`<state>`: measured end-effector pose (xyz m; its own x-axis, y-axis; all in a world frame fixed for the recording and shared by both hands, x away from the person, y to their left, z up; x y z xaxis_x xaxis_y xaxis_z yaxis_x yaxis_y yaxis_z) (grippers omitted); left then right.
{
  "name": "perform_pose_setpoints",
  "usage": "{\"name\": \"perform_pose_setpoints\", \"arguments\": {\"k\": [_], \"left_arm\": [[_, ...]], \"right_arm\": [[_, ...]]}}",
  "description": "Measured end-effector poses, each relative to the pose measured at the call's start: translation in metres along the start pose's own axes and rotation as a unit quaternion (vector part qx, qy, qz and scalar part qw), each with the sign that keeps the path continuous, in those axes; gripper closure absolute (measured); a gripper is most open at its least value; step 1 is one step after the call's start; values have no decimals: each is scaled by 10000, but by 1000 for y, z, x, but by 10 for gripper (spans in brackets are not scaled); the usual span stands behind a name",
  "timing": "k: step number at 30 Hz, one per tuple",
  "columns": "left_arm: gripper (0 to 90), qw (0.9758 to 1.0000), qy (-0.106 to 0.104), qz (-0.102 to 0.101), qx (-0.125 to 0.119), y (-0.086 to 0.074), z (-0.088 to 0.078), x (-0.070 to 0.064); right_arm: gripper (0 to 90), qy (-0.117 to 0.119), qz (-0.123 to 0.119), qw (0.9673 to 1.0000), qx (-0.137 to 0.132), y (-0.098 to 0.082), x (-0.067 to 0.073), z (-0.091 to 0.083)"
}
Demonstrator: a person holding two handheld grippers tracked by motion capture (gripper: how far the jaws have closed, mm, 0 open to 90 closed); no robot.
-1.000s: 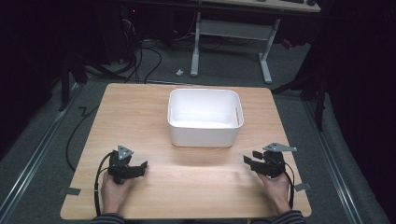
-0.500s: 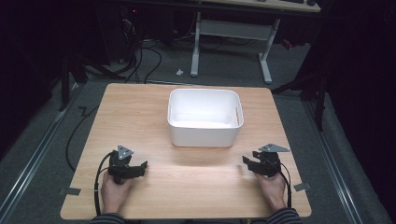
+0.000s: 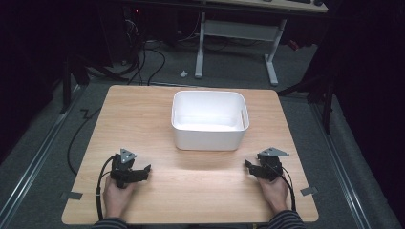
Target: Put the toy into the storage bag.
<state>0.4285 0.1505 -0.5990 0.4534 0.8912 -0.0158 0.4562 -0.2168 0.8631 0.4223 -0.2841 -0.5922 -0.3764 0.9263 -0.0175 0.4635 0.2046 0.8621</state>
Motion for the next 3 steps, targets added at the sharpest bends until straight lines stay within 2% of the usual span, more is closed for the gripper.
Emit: {"name": "perform_pose_setpoints", "arguments": {"k": [3], "left_arm": [[147, 10000, 1, 0, 0, 0, 0, 0]], "right_arm": [[364, 12, -4, 10000, 8, 0, 0, 0]]}}
Point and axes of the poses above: each handheld gripper's, and its own axes: z roughly forward along the jaws, y roughly out of its top, x roughly to its left, the point moved 9 cm from there along z, roughly forward along the jaws, and after that the axes turned 13 degrees about -x, right-handed, at the moved point
